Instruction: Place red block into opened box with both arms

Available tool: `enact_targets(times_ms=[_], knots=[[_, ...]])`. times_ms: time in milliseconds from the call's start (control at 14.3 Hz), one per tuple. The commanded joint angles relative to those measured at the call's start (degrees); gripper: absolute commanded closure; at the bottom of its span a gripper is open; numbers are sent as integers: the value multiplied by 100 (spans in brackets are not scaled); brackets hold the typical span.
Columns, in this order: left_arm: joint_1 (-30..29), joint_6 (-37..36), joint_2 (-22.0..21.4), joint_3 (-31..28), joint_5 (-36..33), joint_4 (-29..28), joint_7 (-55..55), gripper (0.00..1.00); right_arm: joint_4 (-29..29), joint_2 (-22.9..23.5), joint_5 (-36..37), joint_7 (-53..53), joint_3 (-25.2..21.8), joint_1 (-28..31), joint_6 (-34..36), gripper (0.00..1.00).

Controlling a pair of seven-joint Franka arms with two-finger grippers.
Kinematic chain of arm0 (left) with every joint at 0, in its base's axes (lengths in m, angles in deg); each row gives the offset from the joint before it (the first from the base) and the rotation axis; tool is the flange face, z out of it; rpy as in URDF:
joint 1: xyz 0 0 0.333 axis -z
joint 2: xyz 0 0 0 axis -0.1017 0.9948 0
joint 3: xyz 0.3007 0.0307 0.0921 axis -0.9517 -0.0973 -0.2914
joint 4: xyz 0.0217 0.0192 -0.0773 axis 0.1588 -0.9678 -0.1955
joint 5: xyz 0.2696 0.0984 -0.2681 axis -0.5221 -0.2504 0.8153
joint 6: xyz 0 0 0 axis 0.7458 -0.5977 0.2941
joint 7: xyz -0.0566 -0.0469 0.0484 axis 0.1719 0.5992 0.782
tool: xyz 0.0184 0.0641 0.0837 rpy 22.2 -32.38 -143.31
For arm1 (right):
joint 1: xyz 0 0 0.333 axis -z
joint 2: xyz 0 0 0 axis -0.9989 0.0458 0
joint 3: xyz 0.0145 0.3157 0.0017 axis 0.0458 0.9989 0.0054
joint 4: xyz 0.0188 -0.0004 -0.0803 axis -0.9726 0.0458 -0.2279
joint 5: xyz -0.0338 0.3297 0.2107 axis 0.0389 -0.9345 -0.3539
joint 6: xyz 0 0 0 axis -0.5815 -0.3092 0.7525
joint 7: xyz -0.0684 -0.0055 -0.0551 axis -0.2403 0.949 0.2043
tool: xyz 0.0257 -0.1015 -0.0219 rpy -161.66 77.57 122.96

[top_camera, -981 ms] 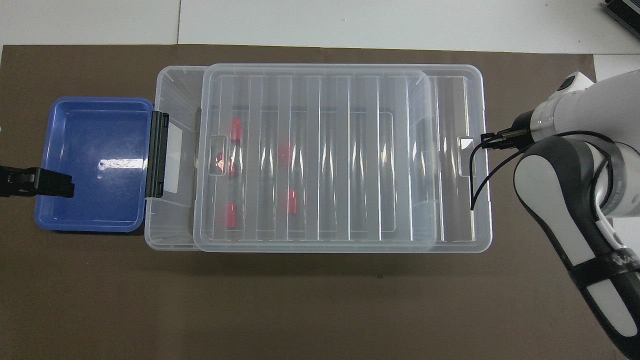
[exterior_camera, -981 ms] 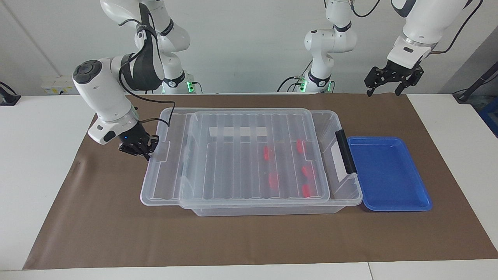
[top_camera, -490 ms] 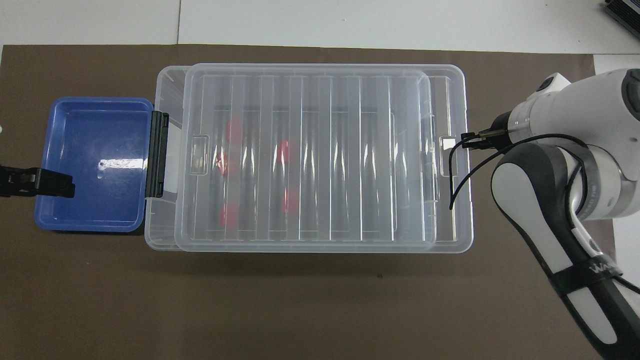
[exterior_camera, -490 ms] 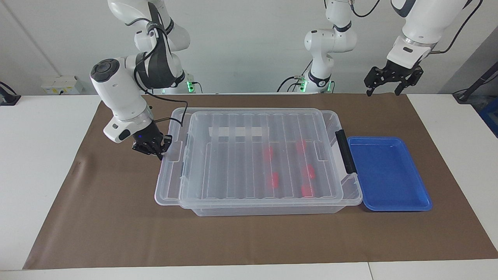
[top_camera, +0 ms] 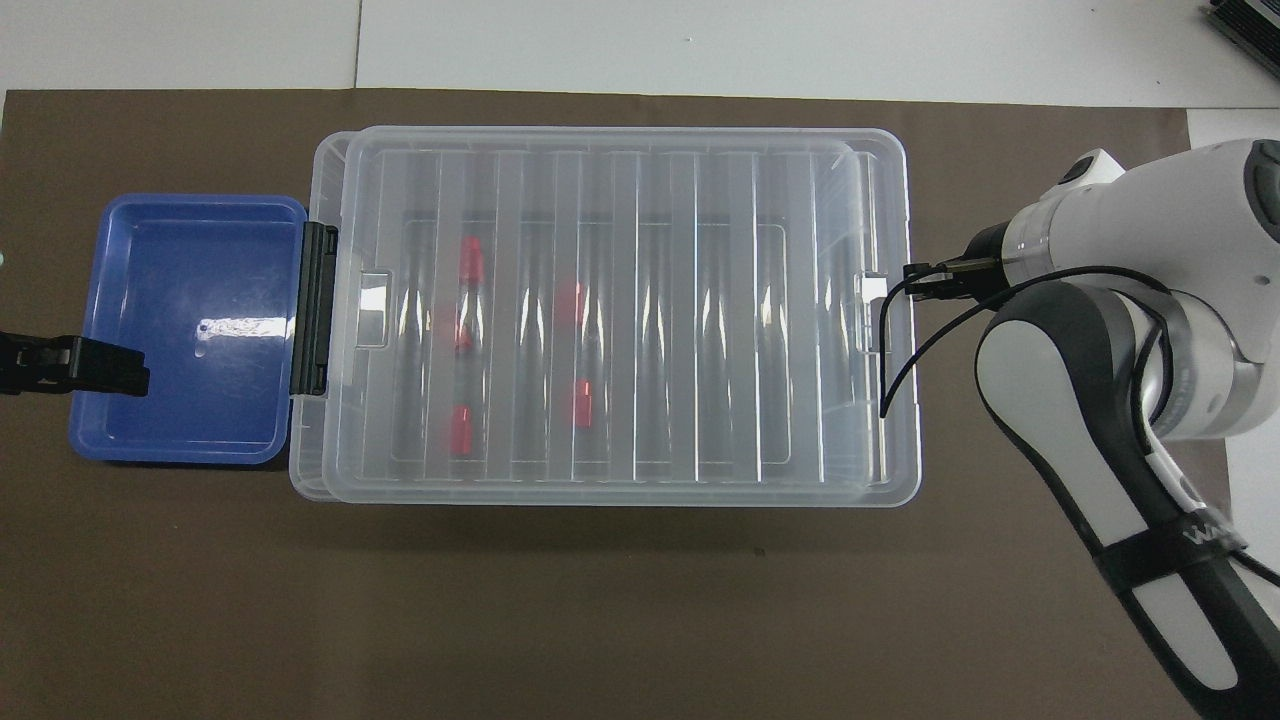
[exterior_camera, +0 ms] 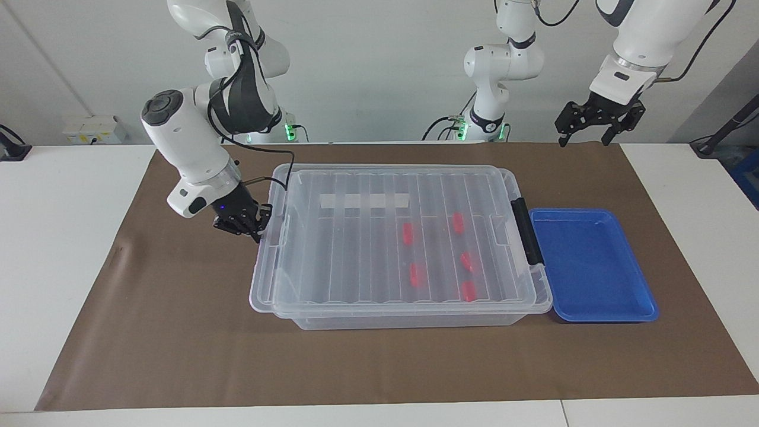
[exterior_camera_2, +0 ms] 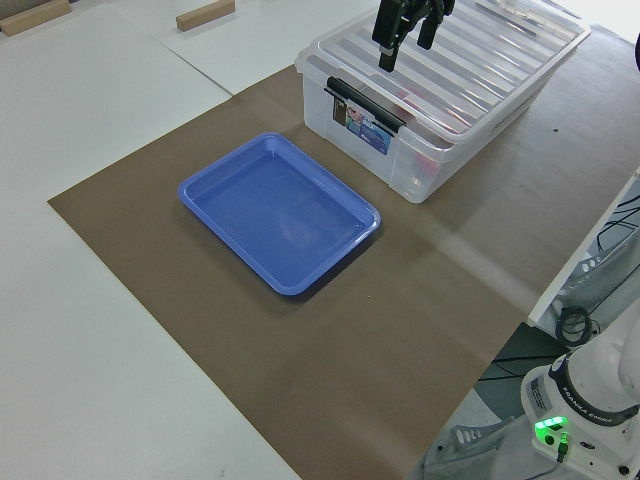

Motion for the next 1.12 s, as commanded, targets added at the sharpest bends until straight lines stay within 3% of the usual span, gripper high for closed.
enact_targets(times_ms=[0,1051], knots=[[18,-3,-109,-48,71,-90,30,0,69,-9,-149,-80,75,-11,-132,100],[44,5,-109,-48,71,-90,21,0,192,-44,-377,-19,76,-2,-115,100]])
